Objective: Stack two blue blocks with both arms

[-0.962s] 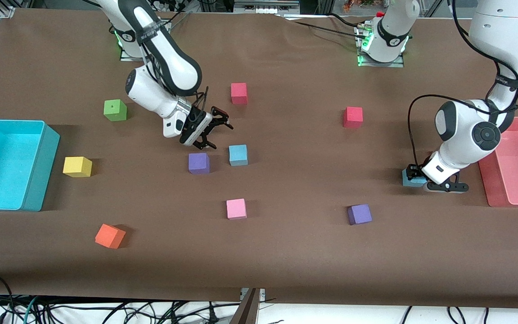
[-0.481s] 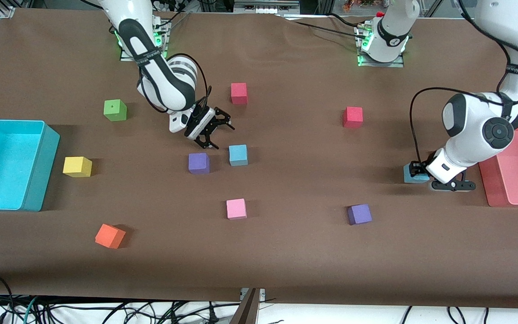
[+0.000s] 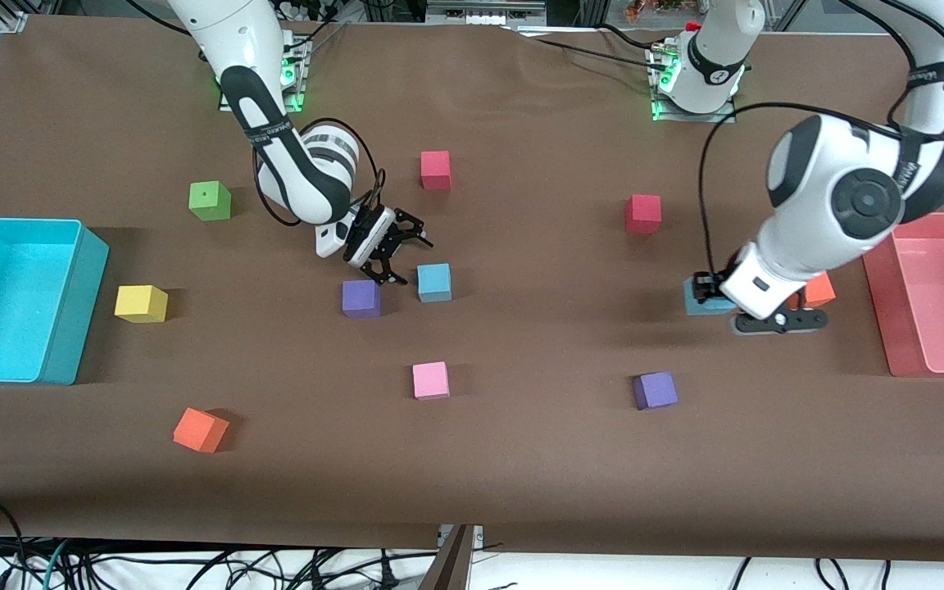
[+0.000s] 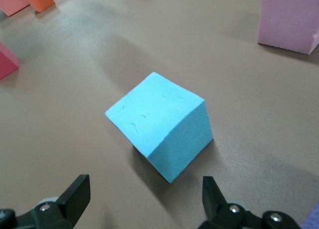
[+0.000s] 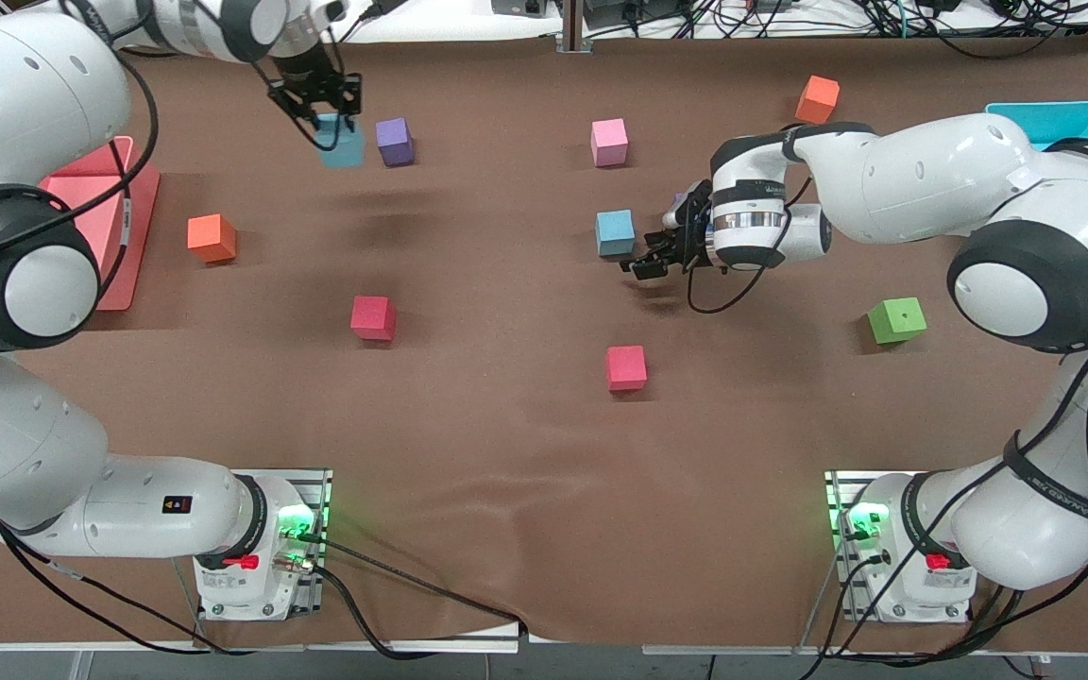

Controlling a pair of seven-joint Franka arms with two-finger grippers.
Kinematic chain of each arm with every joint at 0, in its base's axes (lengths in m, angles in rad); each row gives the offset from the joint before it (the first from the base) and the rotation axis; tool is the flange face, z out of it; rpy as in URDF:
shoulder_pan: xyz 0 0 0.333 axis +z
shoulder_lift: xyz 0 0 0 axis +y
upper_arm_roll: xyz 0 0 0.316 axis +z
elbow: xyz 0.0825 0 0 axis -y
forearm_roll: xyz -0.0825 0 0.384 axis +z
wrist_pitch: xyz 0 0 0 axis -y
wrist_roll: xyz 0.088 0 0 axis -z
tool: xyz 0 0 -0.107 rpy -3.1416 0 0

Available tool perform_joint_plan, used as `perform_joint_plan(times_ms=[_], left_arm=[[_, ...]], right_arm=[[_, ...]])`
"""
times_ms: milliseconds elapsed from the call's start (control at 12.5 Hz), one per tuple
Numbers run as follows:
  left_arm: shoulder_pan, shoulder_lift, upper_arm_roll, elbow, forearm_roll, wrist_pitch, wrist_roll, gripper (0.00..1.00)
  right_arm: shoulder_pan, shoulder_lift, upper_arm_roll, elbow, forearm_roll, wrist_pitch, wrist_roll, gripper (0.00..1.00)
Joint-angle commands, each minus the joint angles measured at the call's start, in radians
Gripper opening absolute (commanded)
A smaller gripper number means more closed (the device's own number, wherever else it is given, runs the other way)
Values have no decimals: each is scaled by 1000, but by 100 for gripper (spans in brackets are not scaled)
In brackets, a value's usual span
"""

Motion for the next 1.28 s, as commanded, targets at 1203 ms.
perform_joint_plan(times_ms=[1203], left_arm=[[-674, 452, 123, 525, -58, 44, -710, 0]], right_arm=[[23, -1, -24, 9, 30, -5, -28, 99]])
